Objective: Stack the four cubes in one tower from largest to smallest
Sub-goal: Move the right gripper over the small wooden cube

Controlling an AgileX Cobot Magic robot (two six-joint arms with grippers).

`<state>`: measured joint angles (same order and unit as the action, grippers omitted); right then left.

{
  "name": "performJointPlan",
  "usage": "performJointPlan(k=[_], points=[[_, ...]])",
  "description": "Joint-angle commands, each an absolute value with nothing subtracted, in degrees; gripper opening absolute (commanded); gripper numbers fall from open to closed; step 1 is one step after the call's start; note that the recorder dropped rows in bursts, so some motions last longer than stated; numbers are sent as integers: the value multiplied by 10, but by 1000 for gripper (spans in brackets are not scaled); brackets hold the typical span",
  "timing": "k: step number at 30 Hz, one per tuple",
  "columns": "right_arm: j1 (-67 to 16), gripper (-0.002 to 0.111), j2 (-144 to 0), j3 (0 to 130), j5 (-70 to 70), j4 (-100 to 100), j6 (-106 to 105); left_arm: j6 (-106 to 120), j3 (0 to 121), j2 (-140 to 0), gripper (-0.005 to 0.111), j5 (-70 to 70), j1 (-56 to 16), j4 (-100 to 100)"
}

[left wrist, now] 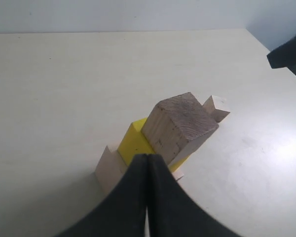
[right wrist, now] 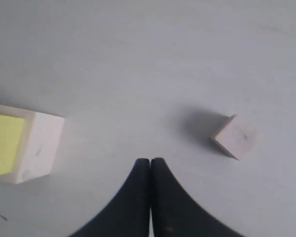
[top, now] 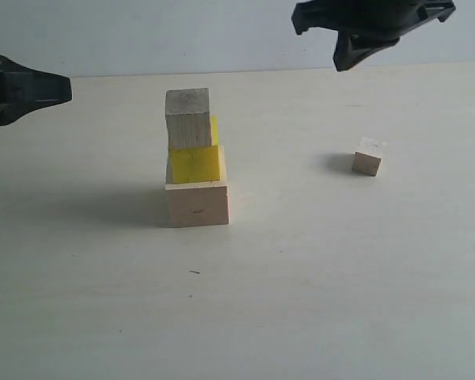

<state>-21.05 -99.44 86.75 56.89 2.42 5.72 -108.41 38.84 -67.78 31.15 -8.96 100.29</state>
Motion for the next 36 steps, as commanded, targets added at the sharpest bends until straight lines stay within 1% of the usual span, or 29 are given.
performJointPlan(k=[1,8,12,14,15,16,17,19,24,27,36], points=[[-187,0,-987,823,556,6,25,-1084,387,-679,0,311,-89,999],[-179,0,-1020,815,554,-67,19,-1084,387,-679,0,314,-89,999],[-179,2,-1035,815,544,-66,-114,-1084,387,-679,0,317,-89,999],[-179,11,-1044,815,552,-67,-170,-1084,387,-679,0,324,-89,999],[-179,22,-1046,815,555,-67,-184,-1084,387,-679,0,327,-89,999],[-179,29,-1046,815,558,-67,-195,-1084,387,-679,0,329,-89,999],[-179,40,-1047,815,558,-74,-234,-1084,387,-679,0,331,-89,999],[-170,47,-1047,815,549,-110,-237,-1084,387,-679,0,338,-89,999],[-109,47,-1047,815,517,-84,-157,-1084,387,-679,0,340,-89,999],[-79,47,-1048,815,509,-21,-26,-1084,387,-679,0,334,-89,999],[-77,47,-1070,824,511,14,186,-1084,387,-679,0,327,-89,999]])
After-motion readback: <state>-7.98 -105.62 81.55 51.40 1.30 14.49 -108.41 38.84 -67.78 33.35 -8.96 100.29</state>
